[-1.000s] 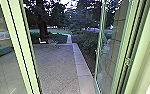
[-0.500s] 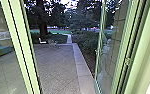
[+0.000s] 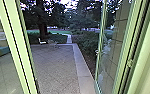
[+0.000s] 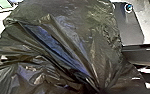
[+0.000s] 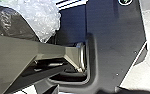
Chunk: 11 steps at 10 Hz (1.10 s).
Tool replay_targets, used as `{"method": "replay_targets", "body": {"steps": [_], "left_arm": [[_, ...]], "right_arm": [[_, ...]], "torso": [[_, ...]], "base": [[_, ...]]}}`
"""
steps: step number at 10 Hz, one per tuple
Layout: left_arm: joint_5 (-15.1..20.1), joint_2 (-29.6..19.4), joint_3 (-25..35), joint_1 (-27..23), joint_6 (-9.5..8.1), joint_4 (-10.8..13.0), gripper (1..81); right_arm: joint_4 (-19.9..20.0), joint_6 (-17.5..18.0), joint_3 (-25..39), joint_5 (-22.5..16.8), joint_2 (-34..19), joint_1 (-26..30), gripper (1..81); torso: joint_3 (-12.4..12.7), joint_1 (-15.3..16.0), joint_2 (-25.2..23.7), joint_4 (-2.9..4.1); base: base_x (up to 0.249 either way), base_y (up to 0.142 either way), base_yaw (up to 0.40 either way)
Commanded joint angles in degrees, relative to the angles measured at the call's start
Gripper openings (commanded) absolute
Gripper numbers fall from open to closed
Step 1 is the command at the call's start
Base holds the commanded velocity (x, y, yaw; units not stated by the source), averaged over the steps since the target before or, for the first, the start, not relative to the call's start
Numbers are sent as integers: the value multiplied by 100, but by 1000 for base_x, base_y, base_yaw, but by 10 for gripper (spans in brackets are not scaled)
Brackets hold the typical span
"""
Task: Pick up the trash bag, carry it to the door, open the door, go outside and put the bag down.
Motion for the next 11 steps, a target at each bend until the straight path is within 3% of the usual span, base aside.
{"method": "replay_targets", "body": {"steps": [1,11], "left_arm": [[320,2,24,-277,63,26,10],[320,2,50,-277,63,26,10]], "right_arm": [[-50,-24,63,-301,123,245,811],[-50,-16,63,-354,141,236,811]], "torso": [[0,0,0,0],[0,0,0,0]], "base": [[94,0,0],[101,0,0]]}}
